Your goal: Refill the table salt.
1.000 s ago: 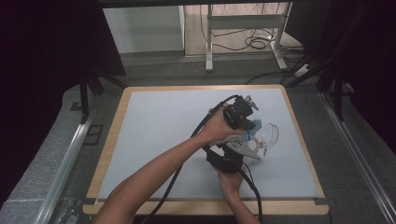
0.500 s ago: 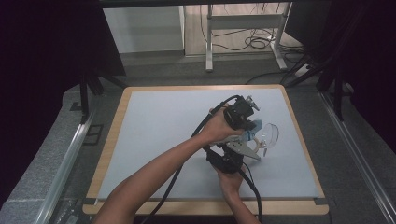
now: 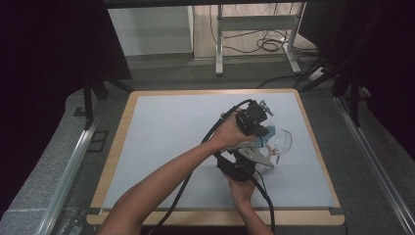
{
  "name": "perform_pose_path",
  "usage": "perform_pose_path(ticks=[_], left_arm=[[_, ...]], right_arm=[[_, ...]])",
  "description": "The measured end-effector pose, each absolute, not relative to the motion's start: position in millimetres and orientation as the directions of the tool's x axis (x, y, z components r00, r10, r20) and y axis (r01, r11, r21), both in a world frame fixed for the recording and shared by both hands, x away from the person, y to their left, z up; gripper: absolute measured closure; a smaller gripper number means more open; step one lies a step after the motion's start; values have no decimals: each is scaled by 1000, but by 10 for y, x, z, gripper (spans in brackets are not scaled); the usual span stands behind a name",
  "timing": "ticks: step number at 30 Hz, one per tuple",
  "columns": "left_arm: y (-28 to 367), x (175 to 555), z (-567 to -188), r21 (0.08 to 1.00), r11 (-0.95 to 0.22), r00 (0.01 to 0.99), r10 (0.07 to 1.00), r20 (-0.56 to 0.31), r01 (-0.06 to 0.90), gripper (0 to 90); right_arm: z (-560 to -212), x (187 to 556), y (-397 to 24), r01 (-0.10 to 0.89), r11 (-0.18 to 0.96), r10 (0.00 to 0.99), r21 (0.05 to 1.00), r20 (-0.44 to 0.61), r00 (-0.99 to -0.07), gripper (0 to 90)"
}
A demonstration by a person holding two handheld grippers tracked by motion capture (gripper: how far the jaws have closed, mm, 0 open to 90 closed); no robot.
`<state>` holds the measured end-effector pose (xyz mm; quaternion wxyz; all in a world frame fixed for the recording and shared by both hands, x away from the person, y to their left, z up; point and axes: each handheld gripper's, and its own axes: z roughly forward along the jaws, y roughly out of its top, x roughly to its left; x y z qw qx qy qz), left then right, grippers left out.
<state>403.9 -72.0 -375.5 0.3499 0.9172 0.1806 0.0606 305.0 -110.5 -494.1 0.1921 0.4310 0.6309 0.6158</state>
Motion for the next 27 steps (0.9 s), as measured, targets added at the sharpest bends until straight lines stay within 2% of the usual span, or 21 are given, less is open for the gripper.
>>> perform_pose_path(ticks=[27], left_arm=[[-722,4050,-3762,658,-697,930,368,-11,284,899]], right_arm=[[-4939,3053,-1092,304,-140,780,942,295,-553,478]])
